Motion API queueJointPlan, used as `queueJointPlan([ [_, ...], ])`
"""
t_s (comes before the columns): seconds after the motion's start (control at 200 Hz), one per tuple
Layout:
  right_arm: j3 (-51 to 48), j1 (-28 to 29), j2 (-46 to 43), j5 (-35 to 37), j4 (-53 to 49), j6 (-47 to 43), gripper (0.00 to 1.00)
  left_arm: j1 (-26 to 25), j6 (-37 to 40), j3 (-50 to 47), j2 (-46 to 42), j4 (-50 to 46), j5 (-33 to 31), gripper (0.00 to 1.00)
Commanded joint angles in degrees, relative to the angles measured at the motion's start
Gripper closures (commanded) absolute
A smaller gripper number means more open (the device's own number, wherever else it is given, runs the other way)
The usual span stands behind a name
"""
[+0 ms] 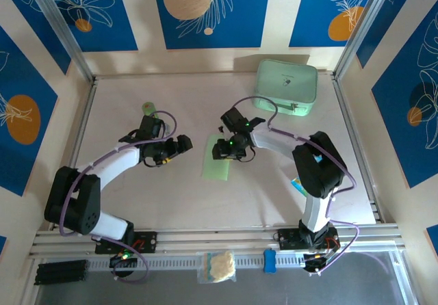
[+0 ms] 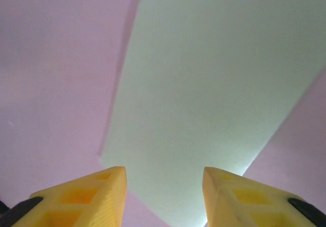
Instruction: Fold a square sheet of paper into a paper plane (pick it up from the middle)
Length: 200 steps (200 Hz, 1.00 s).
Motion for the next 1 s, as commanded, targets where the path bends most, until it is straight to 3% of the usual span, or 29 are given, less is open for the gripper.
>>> queueJointPlan([
  [0.0, -1.6, 0.5, -2.5, 3.1, 1.3, 19.0, 0.55, -0.4, -1.7, -0.7, 0.4, 2.4, 6.0, 0.0],
  [0.165, -3.4, 1.6, -1.8, 7.9, 3.4, 27.9, 0.55, -2.1, -2.7, -1.3, 1.8, 3.2, 8.5, 0.01],
  [0.42, -4.5, 0.9, 3.2, 0.6, 8.4, 26.4, 0.58, -5.2, -2.8, 0.1, 5.6, 5.2, 10.4, 0.14],
  [0.996, -12.7, -0.7, 5.8, 2.7, 8.3, 24.6, 0.61, -11.5, -4.0, 1.1, 11.8, 5.7, 9.3, 0.46],
])
